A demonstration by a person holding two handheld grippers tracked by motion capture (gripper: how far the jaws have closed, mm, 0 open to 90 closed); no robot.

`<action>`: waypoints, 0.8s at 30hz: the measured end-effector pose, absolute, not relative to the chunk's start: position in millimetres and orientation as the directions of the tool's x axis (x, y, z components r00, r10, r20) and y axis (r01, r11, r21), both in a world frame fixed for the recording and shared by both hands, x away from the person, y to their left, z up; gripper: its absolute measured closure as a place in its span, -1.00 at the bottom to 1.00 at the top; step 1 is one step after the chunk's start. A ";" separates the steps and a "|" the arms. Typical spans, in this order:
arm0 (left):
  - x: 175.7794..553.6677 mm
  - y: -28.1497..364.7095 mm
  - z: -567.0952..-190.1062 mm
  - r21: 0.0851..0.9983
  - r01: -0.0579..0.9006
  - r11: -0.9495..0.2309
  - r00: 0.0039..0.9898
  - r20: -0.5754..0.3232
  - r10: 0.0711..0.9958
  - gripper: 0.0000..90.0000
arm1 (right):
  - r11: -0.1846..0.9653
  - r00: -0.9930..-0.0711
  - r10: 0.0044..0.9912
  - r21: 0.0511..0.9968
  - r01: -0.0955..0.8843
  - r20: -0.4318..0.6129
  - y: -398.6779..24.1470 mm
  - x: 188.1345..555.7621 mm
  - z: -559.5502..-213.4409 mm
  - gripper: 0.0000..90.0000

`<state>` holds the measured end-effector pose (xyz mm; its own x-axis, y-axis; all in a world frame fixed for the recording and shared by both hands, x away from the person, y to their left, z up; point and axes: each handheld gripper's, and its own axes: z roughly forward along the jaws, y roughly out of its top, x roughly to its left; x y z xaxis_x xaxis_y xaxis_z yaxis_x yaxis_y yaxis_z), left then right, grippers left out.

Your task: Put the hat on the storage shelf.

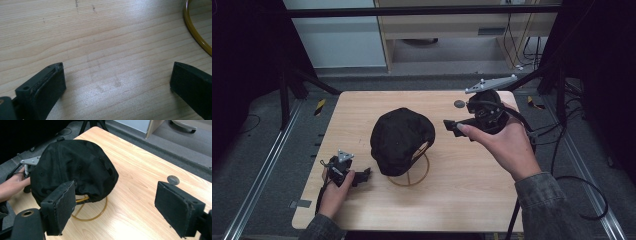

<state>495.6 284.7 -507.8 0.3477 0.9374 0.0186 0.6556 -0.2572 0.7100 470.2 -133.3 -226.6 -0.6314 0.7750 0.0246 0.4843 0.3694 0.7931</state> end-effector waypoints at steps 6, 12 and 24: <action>495.5 284.7 -507.7 0.709 0.656 -0.258 0.347 0.019 0.938 -1.00 | 0.347 -0.606 0.795 0.800 0.489 0.026 -145.4 469.2 -231.5 -0.66; 495.6 284.7 -507.8 0.710 0.656 -0.257 0.348 0.019 0.937 -1.00 | 0.305 -0.559 0.829 0.814 0.494 0.029 -162.4 469.2 -244.0 -0.71; 495.5 284.4 -508.2 0.713 0.654 -0.253 0.345 0.016 0.938 -1.00 | 0.258 -0.512 0.857 0.813 0.522 0.057 -178.4 467.2 -322.9 -0.72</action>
<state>495.5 284.4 -508.2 0.3454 0.9383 0.0162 0.6540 -0.2531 0.7129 467.2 -178.4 -322.9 -0.5121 0.8570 0.0569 0.5220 0.2579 0.8130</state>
